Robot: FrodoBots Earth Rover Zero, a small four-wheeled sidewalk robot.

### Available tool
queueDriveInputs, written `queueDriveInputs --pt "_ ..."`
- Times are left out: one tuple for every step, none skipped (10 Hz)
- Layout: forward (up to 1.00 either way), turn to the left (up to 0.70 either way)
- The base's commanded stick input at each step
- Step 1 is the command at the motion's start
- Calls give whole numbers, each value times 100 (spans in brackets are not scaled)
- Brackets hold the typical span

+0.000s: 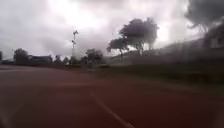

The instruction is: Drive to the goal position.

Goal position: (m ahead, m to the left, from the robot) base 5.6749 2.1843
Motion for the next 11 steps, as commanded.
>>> queueDriveInputs --pt "50 0" --pt "50 0" --pt "50 0" --pt "50 0" --pt "50 0" --pt "50 0" --pt "50 0" --pt "50 0" --pt "50 0" --pt "50 0" --pt "50 0"
